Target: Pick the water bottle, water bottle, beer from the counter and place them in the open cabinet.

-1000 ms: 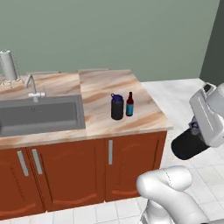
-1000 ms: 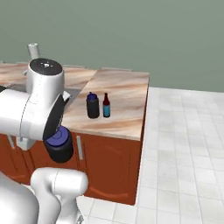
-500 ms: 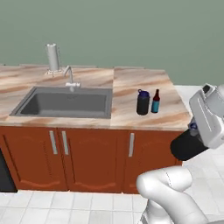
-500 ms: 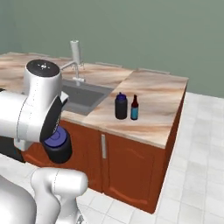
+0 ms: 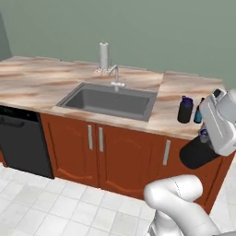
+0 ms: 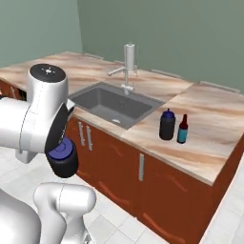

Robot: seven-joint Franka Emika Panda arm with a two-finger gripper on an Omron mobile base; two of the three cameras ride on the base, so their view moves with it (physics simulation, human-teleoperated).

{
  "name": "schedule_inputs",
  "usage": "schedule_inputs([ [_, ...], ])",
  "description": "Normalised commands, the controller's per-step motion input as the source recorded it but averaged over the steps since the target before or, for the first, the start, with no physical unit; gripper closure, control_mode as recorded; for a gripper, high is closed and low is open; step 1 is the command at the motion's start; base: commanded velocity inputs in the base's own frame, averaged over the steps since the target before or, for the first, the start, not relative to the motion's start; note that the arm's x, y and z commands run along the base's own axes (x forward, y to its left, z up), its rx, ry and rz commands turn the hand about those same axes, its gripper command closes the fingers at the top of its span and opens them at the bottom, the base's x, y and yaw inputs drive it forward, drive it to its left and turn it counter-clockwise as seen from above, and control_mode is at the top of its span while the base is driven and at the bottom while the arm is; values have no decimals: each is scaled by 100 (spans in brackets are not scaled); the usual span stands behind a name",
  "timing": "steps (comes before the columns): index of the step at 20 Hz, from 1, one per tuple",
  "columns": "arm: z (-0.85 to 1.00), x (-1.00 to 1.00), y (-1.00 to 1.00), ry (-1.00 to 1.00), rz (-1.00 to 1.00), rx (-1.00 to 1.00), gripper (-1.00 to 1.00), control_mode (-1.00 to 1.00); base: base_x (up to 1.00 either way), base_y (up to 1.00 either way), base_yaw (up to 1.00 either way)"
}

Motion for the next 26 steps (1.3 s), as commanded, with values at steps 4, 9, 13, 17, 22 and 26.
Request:
schedule_inputs([
  [4,0,0,0,0,0,0,100,100,0,0,37],
  [9,0,0,0,0,0,0,100,100,0,0,35],
  [13,0,0,0,0,0,0,100,100,0,0,37],
  [17,0,0,0,0,0,0,100,100,0,0,44],
  [22,0,0,0,0,0,0,100,100,0,0,51],
  [26,0,0,0,0,0,0,100,100,0,0,56],
])
